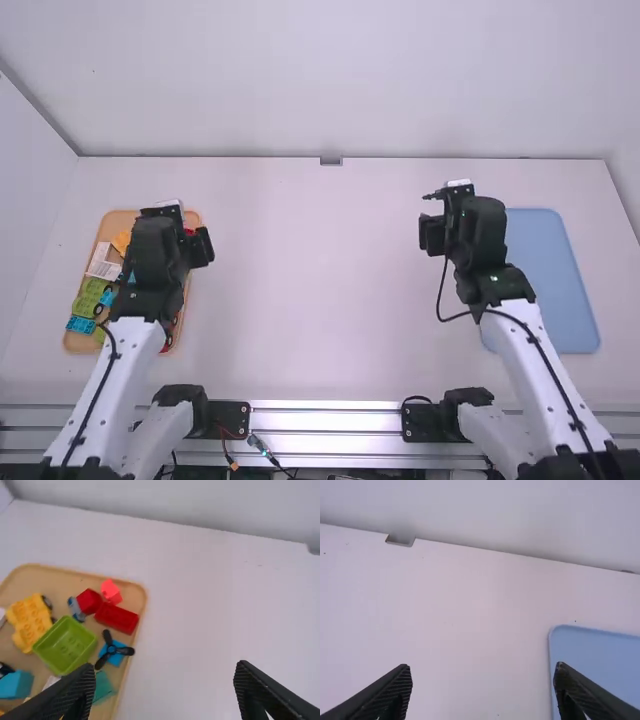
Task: Assemble lego blocks to make yellow taxi
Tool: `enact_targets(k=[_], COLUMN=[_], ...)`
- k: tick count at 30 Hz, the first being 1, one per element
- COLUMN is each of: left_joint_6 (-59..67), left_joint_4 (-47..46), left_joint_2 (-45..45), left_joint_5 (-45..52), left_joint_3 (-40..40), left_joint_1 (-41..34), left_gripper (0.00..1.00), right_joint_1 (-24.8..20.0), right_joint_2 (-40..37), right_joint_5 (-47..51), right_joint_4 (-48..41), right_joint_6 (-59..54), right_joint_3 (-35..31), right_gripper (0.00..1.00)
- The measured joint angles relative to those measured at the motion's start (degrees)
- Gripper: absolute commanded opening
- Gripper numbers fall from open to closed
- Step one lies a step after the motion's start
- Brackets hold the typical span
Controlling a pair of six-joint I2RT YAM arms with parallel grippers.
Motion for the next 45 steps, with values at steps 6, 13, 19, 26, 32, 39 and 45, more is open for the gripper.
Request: enact_targets(k=[6, 13, 19, 26, 32, 39, 45], left_joint_6=[-4.74, -5.03, -5.27, -5.64, -5.07, -3.02, -2.29], left_joint_4=[-6.82, -19.52, -27.43, -27.21, -26.40, -26.23, -23.82], left_joint_2=[11.74, 33.27, 47.58, 53.22, 53.20, 54.29, 58.45], left_joint_5=[-0.92, 6.19, 7.69, 7.15, 6.95, 6.93, 6.97], left_joint_3=[9.99, 30.51, 43.52, 45.22, 45.22, 45.22, 45.22], left_joint_1=[9.22, 19.80, 23.85, 25.99, 27.80, 29.07, 28.96], left_gripper=[0.88, 0.95, 0.98, 0.85, 0.88, 0.93, 0.88], right_joint_1=[1.03, 1.90, 2.29, 2.45, 2.45, 2.45, 2.45], right_joint_2=[7.78, 15.17, 18.62, 20.06, 20.06, 20.06, 20.06], right_joint_5=[0.57, -0.31, -1.46, -1.70, -1.81, -1.86, -2.23], right_joint_4=[-1.44, -2.80, -3.13, -3.63, -3.63, -3.67, -3.72], right_joint_6=[-0.85, -1.66, -2.08, -2.54, -2.64, -2.60, -2.64], right_joint_3=[6.27, 11.80, 14.47, 15.41, 15.41, 15.41, 15.41], right_gripper=[0.88, 0.95, 0.98, 0.99, 0.99, 0.99, 0.99])
